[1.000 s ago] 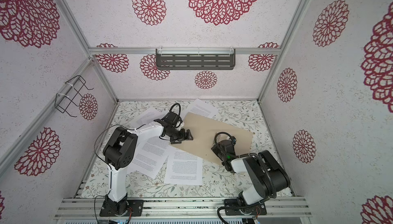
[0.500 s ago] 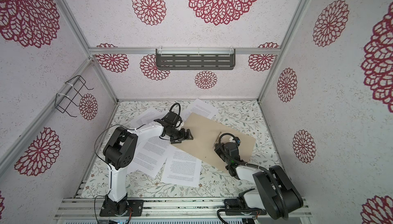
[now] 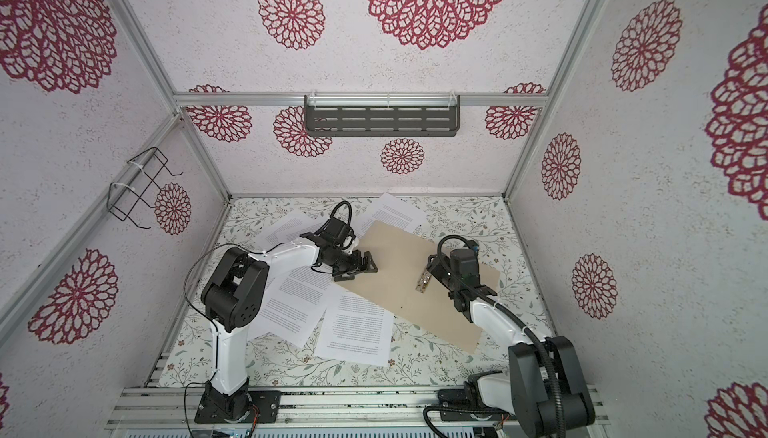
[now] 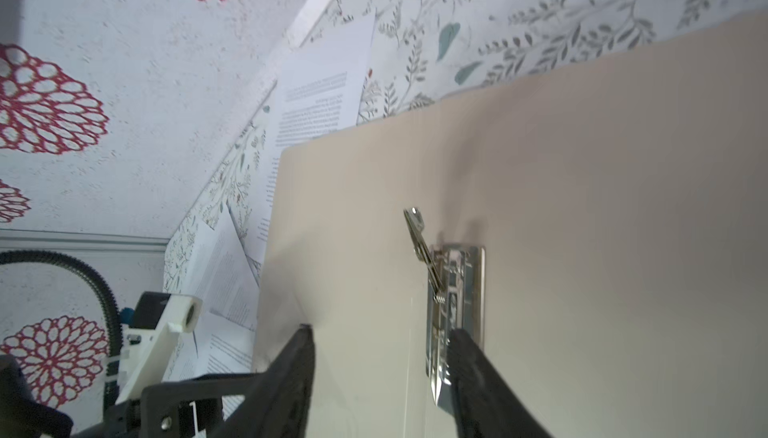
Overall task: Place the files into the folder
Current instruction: 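Pry the metal clip lever up with the right gripper fingertips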
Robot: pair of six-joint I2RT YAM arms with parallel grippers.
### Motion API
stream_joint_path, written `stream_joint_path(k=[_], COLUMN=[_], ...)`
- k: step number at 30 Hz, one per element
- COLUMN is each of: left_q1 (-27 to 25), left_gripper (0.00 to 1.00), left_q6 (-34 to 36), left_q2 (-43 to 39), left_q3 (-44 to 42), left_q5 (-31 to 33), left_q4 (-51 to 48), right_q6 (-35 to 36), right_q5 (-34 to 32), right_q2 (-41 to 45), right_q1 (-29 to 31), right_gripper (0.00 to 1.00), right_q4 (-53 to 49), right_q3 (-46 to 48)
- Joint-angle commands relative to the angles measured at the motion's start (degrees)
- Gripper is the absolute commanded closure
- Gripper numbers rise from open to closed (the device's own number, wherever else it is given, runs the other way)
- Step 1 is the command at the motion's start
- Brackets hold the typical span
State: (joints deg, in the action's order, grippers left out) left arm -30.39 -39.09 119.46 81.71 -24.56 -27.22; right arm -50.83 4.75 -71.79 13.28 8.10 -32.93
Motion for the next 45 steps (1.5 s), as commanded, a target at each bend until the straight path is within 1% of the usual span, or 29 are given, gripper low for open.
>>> stream_joint_path(k=[1,3,4,5,9,10,11,12,13,18,20,22,26,28,30,31,38,45], left_q1=[1.0,1.0,1.0,1.0,1.0,1.0,1.0,1.0,0.9,1.0,1.0,1.0,1.0,1.1,1.1,1.1,1.2,1.2], left_gripper=[0.03,0.03,0.03,0.03,0.03,0.02,0.03,0.03,0.03,0.03,0.03,0.03,0.03,0.03,0.03,0.03,0.03,0.03], left_q6=[0.0,-0.1,-0.2,-0.3,-0.6,-0.6,-0.4,-0.4,-0.3,-0.5,-0.7,-0.9,-0.9,-0.8,-0.8,-0.8,-0.7,-0.8], left_q2=[3.8,3.7,3.5,3.6,3.5,3.5,3.4,3.3,3.1,3.4,3.3,3.2,2.9,2.9,2.8,2.7,1.9,1.4], left_q3=[-3.9,-4.3,-4.4,-4.4,-4.4,-4.3,-4.2,-4.2,-4.3,-4.9,-5.4,-5.6,-5.7,-5.6,-5.5,-5.5,-5.1,-5.1], left_q5=[4.8,4.6,4.5,4.3,3.5,3.3,3.3,3.4,3.4,3.3,3.3,3.3,3.2,3.0,2.8,2.7,1.9,2.1], left_q4=[-5.0,-4.6,-4.4,-4.3,-3.7,-3.8,-3.9,-3.9,-3.9,-3.4,-2.9,-2.6,-2.3,-2.4,-2.3,-2.4,-2.2,-2.2], right_q6=[2.9,3.2,3.4,3.7,3.4,3.6,4.0,4.4,4.8,6.0,6.6,7.2,7.7,8.2,8.5,8.7,10.8,11.3], right_q5=[2.8,6.1,6.3,5.1,1.3,0.4,0.2,0.7,1.2,-0.2,-0.3,-0.5,-2.6,-3.0,-4.9,-5.8,-7.2,-7.1], right_q2=[-0.5,-1.5,-2.3,-3.4,-7.7,-8.8,-9.8,-10.7,-11.8,-14.4,-14.8,-15.5,-17.9,-19.3,-20.7,-21.3,-24.8,-26.3], right_q1=[0.4,1.0,1.6,2.4,3.0,3.0,2.8,2.7,2.7,2.6,2.7,2.7,2.5,2.5,2.5,2.5,2.5,2.5], right_gripper=[0.57,0.66,0.7,0.74,0.78,0.77,0.72,0.69,0.68,0.69,0.67,0.67,0.69,0.73,0.78,0.79,0.79,0.86], right_q4=[-8.8,-5.3,-5.4,-6.5,-8.3,-8.1,-7.5,-6.6,-6.1,-7.2,-8.1,-9.3,-12.4,-13.5,-16.2,-17.3,-18.8,-19.2], right_q3=[0.4,1.7,1.3,0.5,-1.4,-1.7,-2.0,-2.3,-2.9,-6.7,-8.4,-10.2,-13.9,-15.7,-17.9,-18.7,-22.2,-23.7])
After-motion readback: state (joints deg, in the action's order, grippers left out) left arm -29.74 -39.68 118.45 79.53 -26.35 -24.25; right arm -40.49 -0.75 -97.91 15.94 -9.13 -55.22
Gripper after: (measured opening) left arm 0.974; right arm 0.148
